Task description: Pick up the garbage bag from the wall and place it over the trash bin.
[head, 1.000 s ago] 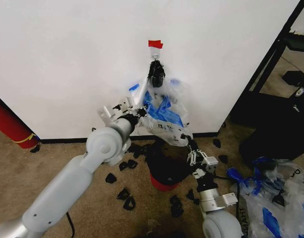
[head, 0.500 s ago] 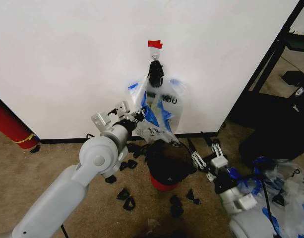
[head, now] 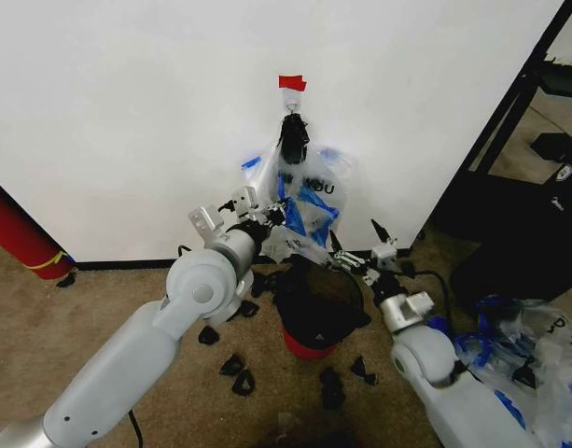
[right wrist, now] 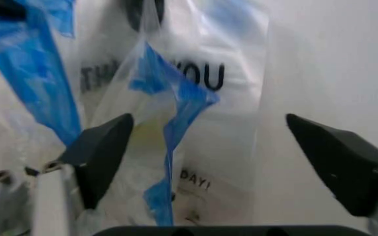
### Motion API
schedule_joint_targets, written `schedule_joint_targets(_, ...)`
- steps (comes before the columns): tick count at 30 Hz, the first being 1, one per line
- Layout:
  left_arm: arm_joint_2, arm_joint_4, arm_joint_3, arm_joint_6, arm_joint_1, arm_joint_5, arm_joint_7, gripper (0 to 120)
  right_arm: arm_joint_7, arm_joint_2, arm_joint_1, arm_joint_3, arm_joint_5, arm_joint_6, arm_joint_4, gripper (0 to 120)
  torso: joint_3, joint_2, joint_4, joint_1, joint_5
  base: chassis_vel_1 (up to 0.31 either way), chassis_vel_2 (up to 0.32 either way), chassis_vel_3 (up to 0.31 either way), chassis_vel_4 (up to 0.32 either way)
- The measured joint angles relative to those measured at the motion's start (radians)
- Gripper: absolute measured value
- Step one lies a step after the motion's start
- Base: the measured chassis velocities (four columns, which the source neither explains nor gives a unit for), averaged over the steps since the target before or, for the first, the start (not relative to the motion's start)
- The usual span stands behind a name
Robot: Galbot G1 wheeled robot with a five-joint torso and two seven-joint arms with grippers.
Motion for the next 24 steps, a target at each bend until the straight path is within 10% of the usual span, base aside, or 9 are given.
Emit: schedule_joint_targets(24,0.018,-0.010,-0.018,0.001,0.010,-0.004,0.003,0,0.019,0.061,0.152,-0.072,0.149,-0.017,-0.138,0,0.000,0.000,-0.0001,0.000,-0.0001,0.000,0.000,0.000,0.000)
